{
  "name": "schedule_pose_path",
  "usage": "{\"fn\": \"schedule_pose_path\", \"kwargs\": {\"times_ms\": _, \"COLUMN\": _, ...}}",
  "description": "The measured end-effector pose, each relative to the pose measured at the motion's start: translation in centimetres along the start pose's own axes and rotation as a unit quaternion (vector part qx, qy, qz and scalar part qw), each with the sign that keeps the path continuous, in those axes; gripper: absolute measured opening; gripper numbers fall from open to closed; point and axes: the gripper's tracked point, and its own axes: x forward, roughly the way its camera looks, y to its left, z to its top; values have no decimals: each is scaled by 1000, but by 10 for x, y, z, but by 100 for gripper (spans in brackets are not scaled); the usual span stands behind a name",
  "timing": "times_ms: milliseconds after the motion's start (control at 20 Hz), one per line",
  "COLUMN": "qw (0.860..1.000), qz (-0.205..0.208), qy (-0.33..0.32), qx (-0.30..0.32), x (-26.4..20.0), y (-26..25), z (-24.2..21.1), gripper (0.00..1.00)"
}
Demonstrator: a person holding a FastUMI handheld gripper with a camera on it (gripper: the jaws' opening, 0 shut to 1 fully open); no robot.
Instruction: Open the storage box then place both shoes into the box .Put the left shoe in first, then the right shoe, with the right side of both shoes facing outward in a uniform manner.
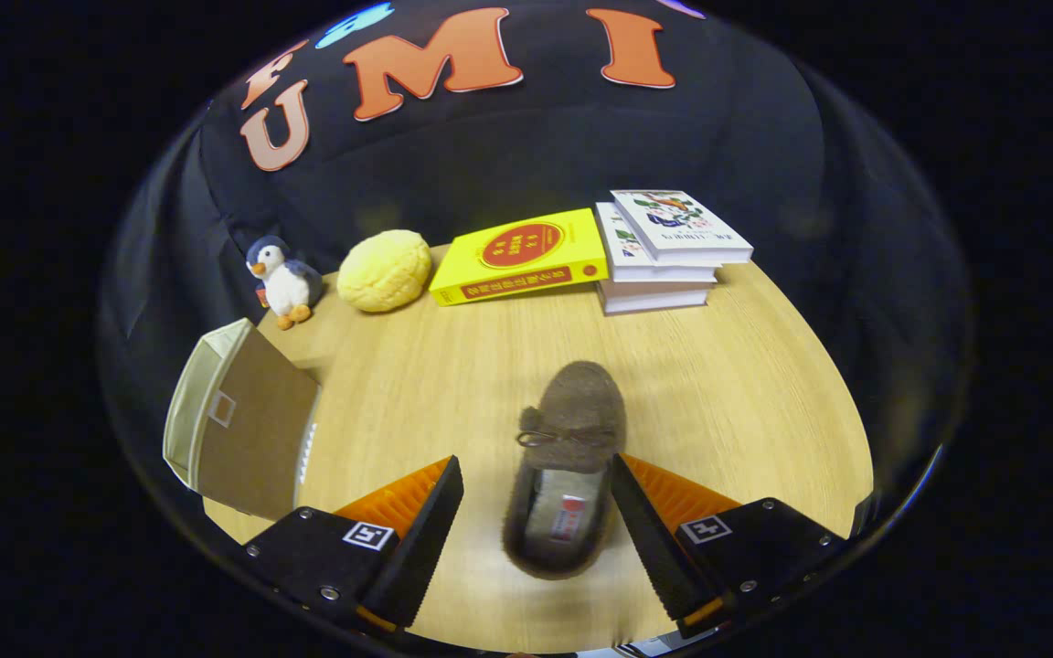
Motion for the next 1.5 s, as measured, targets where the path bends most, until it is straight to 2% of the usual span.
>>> {"fn": "schedule_pose_path", "kwargs": {"times_ms": 350, "qw": 999, "qz": -5, "qy": 34, "qx": -19, "x": 40, "y": -35, "z": -28, "gripper": 96}}
{"fn": "schedule_pose_path", "kwargs": {"times_ms": 450, "qw": 998, "qz": 5, "qy": 52, "qx": -20, "x": 56, "y": -37, "z": -36, "gripper": 91}}
{"fn": "schedule_pose_path", "kwargs": {"times_ms": 650, "qw": 999, "qz": -9, "qy": 41, "qx": -11, "x": 79, "y": -53, "z": -27, "gripper": 72}}
{"fn": "schedule_pose_path", "kwargs": {"times_ms": 750, "qw": 999, "qz": -2, "qy": 50, "qx": 7, "x": 85, "y": -49, "z": -30, "gripper": 61}}
{"fn": "schedule_pose_path", "kwargs": {"times_ms": 800, "qw": 998, "qz": 15, "qy": 51, "qx": 18, "x": 89, "y": -41, "z": -29, "gripper": 53}}
{"fn": "schedule_pose_path", "kwargs": {"times_ms": 850, "qw": 998, "qz": 9, "qy": 53, "qx": 23, "x": 87, "y": -41, "z": -30, "gripper": 47}}
{"fn": "schedule_pose_path", "kwargs": {"times_ms": 900, "qw": 998, "qz": 0, "qy": 50, "qx": 25, "x": 88, "y": -46, "z": -28, "gripper": 29}}
{"fn": "schedule_pose_path", "kwargs": {"times_ms": 950, "qw": 998, "qz": -17, "qy": 46, "qx": 25, "x": 88, "y": -50, "z": -26, "gripper": 24}}
{"fn": "schedule_pose_path", "kwargs": {"times_ms": 1000, "qw": 998, "qz": -25, "qy": 44, "qx": 29, "x": 86, "y": -52, "z": -24, "gripper": 11}}
{"fn": "schedule_pose_path", "kwargs": {"times_ms": 1050, "qw": 998, "qz": -18, "qy": 45, "qx": 36, "x": 83, "y": -46, "z": -23, "gripper": 6}}
{"fn": "schedule_pose_path", "kwargs": {"times_ms": 1200, "qw": 997, "qz": 17, "qy": 35, "qx": 67, "x": 61, "y": -16, "z": -7, "gripper": 4}}
{"fn": "schedule_pose_path", "kwargs": {"times_ms": 1500, "qw": 997, "qz": 41, "qy": 6, "qx": 59, "x": 8, "y": 58, "z": 33, "gripper": 4}}
